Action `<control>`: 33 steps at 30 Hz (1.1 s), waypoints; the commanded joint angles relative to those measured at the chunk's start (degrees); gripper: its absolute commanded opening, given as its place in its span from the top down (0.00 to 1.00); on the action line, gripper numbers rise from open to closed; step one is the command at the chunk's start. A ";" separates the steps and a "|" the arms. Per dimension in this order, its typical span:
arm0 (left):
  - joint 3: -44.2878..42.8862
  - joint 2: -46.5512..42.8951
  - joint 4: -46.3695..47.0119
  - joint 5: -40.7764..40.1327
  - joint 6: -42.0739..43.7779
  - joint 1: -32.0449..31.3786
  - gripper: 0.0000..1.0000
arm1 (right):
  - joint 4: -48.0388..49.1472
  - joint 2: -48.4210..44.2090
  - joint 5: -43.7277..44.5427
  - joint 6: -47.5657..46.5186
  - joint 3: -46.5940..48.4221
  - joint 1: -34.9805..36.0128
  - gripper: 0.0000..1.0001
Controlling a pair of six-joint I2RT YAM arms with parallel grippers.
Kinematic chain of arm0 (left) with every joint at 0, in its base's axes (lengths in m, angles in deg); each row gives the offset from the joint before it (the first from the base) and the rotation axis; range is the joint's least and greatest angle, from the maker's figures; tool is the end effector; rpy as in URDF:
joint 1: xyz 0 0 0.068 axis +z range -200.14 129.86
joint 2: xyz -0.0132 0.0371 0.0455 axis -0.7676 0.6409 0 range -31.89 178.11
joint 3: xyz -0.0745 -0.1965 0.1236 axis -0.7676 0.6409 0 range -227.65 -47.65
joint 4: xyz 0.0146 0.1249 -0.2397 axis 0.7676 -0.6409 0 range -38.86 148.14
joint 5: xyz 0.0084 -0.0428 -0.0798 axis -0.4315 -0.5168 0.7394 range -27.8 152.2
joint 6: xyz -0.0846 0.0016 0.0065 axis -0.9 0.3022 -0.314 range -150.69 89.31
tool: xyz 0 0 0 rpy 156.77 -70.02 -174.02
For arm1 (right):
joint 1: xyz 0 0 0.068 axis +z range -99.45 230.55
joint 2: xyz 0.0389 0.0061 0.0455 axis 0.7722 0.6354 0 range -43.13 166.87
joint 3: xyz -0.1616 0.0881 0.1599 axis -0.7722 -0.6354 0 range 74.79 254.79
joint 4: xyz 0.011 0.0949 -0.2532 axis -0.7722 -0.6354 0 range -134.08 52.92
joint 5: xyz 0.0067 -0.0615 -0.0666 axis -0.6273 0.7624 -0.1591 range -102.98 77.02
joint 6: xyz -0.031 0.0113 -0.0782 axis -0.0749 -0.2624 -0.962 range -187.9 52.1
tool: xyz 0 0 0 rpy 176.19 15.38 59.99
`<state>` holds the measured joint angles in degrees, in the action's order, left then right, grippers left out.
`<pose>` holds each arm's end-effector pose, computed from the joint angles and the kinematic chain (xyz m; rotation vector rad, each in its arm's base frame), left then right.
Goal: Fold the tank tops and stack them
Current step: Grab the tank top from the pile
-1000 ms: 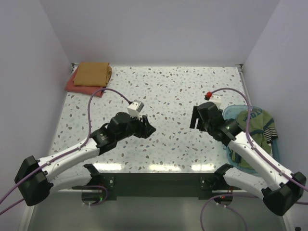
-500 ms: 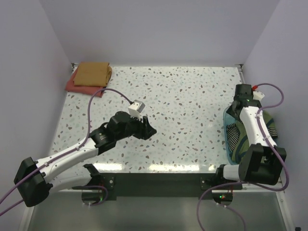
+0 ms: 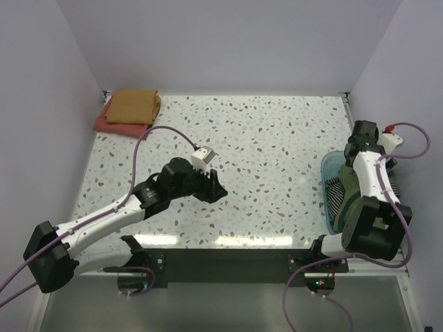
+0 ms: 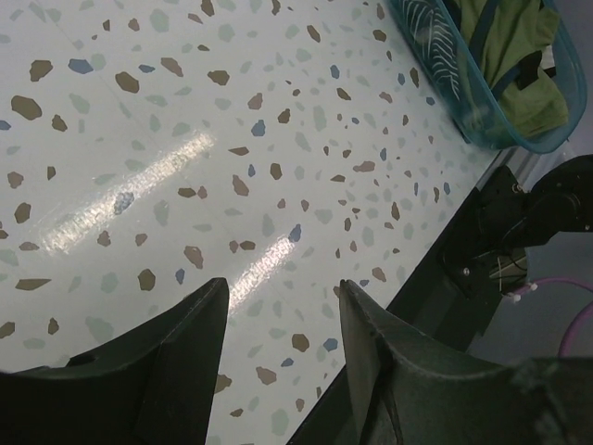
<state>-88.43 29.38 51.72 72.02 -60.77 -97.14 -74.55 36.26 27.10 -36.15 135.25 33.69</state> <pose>0.1946 -0.2272 0.2189 0.4357 2.1458 -0.9831 0.2826 -0.1358 0.2083 1.2152 2.0556 -0.7655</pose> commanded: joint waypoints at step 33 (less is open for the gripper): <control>-6.86 -4.94 -4.48 -0.59 0.82 8.92 0.45 | 2.94 -14.01 -36.23 -1.34 26.08 14.85 1.00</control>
<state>-91.38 26.91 48.31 73.71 -58.96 -91.74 -71.97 22.51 0.02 -36.28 152.32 37.49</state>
